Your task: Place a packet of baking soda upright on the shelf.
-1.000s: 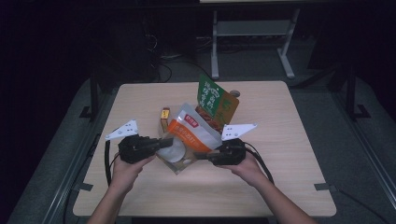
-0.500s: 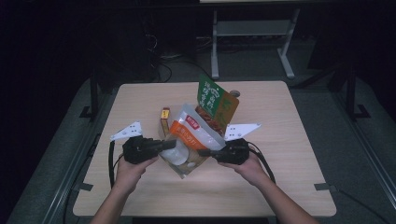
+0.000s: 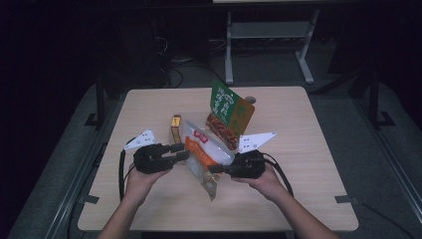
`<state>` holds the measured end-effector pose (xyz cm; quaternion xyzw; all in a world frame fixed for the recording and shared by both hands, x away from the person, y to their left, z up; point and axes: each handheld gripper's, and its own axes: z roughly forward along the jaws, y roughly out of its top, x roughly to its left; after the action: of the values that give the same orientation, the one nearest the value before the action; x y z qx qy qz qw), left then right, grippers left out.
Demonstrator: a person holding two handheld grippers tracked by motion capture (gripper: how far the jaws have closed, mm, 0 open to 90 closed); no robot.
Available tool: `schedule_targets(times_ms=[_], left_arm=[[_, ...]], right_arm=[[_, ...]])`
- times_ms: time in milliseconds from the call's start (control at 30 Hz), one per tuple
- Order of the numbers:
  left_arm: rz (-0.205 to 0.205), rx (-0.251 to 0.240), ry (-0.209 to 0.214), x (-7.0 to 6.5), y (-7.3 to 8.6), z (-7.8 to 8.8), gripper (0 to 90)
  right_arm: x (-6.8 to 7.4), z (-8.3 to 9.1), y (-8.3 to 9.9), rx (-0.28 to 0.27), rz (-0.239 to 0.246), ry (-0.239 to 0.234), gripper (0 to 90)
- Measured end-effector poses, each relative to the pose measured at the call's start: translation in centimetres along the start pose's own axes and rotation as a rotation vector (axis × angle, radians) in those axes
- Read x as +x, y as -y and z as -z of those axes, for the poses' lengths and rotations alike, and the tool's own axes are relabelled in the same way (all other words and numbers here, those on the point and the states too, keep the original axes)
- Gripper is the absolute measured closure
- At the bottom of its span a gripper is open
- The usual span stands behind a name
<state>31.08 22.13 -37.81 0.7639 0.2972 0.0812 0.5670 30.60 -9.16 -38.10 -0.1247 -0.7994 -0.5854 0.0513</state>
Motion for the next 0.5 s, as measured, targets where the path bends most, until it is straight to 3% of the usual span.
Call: schedule_targets(times_ms=[267, 500], left_arm=[[-0.036, 0.0, -0.034, -0.3, -0.4, 0.8, 46.1], [-0.086, 0.101, -0.036, -0.8, 0.9, 1.1, 33.5]], right_arm=[[-0.1, 0.5, 0.0, -0.029, -0.02, -0.006, 90.0], [-0.1, 0.8, -0.2, -0.058, -0.035, -0.002, 89.9]])
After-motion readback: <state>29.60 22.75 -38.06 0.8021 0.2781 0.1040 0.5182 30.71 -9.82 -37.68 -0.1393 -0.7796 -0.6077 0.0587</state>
